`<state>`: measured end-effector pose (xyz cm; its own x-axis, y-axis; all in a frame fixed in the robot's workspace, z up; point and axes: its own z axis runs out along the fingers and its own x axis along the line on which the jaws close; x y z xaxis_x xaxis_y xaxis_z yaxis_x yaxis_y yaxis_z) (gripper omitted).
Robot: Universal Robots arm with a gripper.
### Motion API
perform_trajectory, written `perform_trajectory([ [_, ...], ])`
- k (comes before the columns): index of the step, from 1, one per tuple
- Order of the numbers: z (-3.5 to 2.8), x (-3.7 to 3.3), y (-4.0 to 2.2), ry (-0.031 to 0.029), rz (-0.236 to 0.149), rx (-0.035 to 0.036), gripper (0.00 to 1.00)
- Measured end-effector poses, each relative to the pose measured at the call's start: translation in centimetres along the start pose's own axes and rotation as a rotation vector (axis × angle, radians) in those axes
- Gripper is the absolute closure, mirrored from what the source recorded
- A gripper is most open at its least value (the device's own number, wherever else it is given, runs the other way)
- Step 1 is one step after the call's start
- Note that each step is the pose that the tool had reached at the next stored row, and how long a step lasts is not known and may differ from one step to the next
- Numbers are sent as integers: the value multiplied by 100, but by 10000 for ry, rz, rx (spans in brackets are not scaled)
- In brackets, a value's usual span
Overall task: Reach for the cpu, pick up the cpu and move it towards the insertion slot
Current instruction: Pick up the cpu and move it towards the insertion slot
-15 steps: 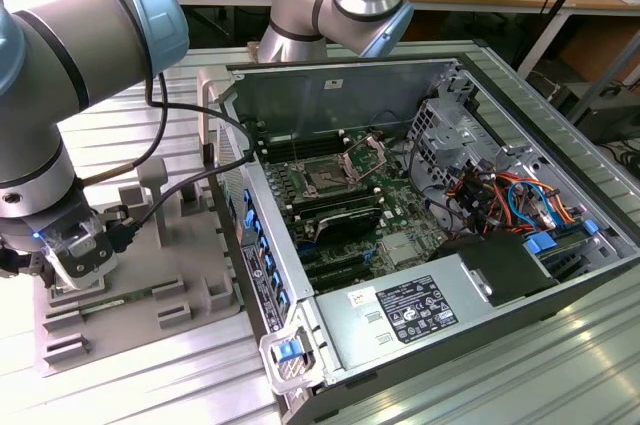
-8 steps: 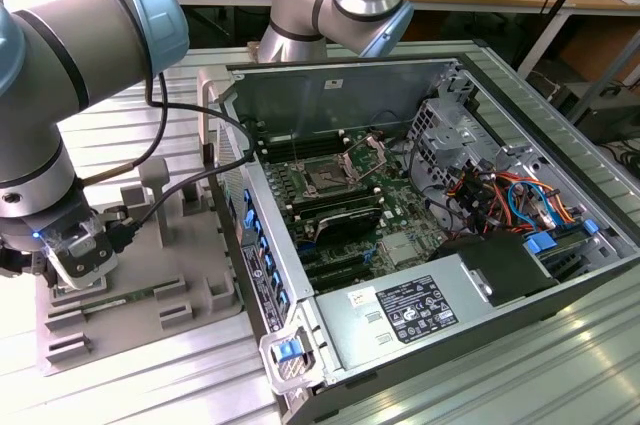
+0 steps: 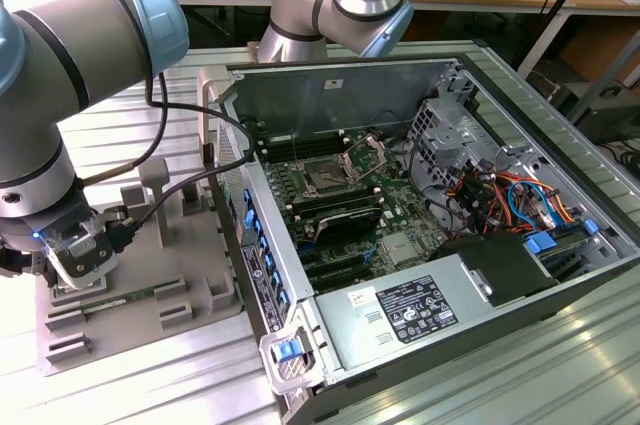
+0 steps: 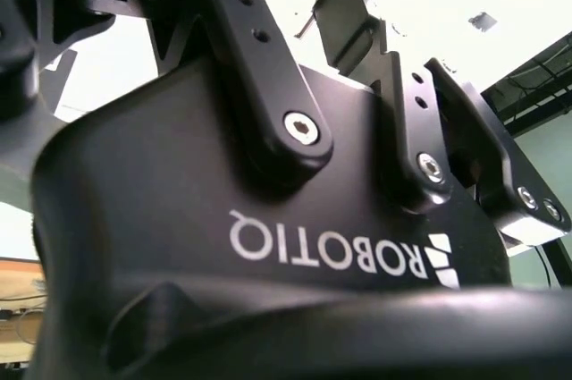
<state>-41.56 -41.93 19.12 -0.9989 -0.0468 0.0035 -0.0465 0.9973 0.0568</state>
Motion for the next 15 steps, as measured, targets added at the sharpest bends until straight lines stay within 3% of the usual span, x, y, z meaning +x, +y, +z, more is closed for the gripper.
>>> perform_trajectory([
  [15,-6,0,1,-3,0,-10,45],
])
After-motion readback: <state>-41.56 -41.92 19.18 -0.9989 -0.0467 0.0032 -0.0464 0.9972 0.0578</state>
